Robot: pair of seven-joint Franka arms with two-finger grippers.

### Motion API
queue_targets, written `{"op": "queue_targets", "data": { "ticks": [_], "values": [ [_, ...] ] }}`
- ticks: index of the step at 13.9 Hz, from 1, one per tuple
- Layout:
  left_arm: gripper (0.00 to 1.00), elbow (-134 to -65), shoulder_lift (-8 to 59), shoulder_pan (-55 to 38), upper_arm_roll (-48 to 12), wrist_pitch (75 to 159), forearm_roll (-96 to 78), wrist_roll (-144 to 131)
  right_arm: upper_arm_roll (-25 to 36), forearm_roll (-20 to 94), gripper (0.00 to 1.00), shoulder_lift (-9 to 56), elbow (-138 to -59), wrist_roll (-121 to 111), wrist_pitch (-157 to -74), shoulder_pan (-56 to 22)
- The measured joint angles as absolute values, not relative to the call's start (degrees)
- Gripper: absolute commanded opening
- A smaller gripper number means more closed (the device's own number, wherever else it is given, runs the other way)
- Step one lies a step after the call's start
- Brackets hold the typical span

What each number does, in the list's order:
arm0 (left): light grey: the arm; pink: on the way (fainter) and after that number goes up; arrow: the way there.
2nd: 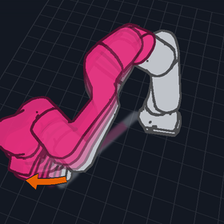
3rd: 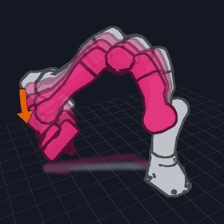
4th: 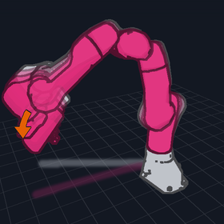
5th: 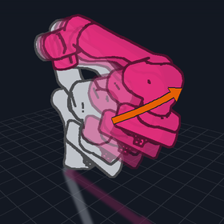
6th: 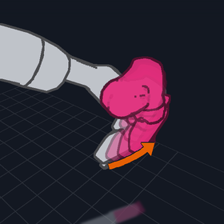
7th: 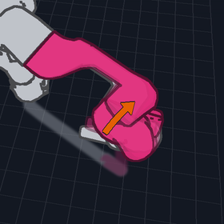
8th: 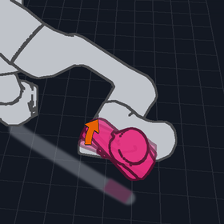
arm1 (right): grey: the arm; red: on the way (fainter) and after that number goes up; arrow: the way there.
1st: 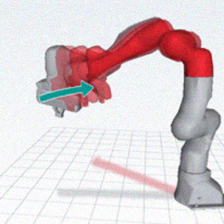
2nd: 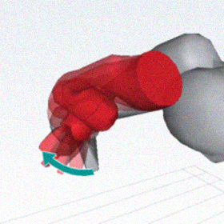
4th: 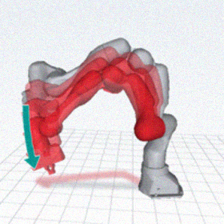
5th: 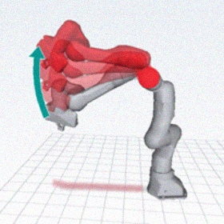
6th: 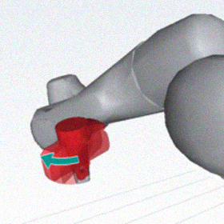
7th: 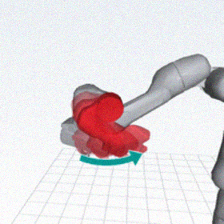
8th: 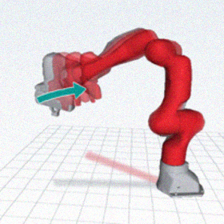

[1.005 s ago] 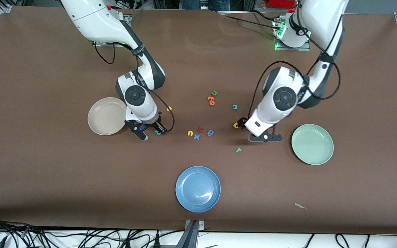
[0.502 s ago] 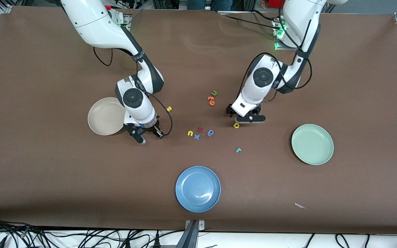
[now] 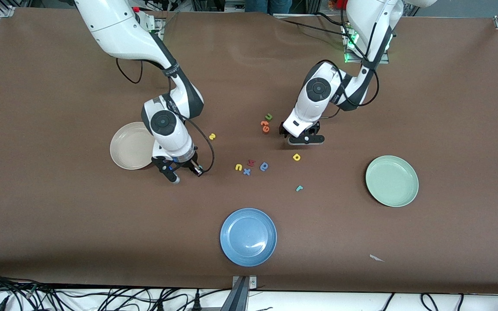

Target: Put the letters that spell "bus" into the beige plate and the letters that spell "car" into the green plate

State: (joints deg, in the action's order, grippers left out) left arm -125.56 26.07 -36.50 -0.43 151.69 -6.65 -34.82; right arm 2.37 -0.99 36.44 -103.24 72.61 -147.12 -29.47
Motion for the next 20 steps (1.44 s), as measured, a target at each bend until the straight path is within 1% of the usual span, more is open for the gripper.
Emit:
{"op": "queue_targets", "data": {
  "ticks": [2,4,7,9,10,11,12,14,15,16,17,19,20],
  "values": [
    [0.75,-125.79,26.28,-36.72,-0.43,151.68,-6.65,-34.86,4.33,-1.03,0.10,34.15,-103.06,68.59,-142.88,-29.47],
    [0.64,-125.83,26.69,-37.00,-0.43,151.59,-6.65,-34.87,6.86,-1.02,0.10,31.99,-103.14,62.17,-137.06,-29.38],
    [0.57,-125.83,26.62,-37.10,-0.33,151.43,-6.65,-34.94,10.85,-1.02,0.10,30.23,-104.30,51.06,-127.96,-29.27],
    [0.52,-125.82,26.57,-37.28,-0.26,151.36,-6.64,-35.14,12.58,-1.02,0.11,29.38,-107.39,45.50,-126.32,-29.23],
    [0.49,-125.80,26.51,-37.62,-0.17,151.35,-6.64,-35.30,13.27,-1.02,0.29,28.98,-109.64,42.95,-126.56,-29.24],
    [0.48,-125.80,26.50,-38.00,-0.15,151.28,-6.64,-35.65,13.96,-1.02,0.70,28.71,-112.09,41.05,-127.35,-29.23],
    [0.45,-125.75,26.45,-38.26,-0.13,151.23,-6.64,-35.86,14.38,-1.02,0.82,28.60,-114.19,39.97,-128.42,-29.22],
    [0.43,-125.71,26.40,-38.39,-0.13,151.06,-6.64,-36.04,14.60,-1.02,0.82,28.22,-116.40,39.53,-129.88,-29.24],
    [0.41,-125.70,26.39,-38.39,-0.12,150.99,-6.64,-36.08,14.60,-1.02,0.82,27.39,-116.51,39.58,-129.73,-29.27],
    [0.38,-125.68,26.36,-38.40,-0.13,150.90,-6.64,-36.09,14.52,-0.96,0.82,26.05,-116.45,39.97,-129.16,-29.34],
    [0.37,-125.67,26.35,-38.40,-0.12,150.87,-6.64,-36.13,14.08,-0.91,0.81,24.45,-116.38,40.85,-128.31,-29.38],
    [0.34,-125.66,26.29,-38.40,-0.09,150.75,-6.57,-36.14,11.12,-0.61,0.81,21.55,-116.36,45.77,-127.25,-29.44],
    [0.32,-125.66,26.28,-38.40,-0.07,150.70,-6.46,-36.14,8.48,-0.27,0.80,20.81,-116.24,50.55,-127.42,-29.50]
  ]
}}
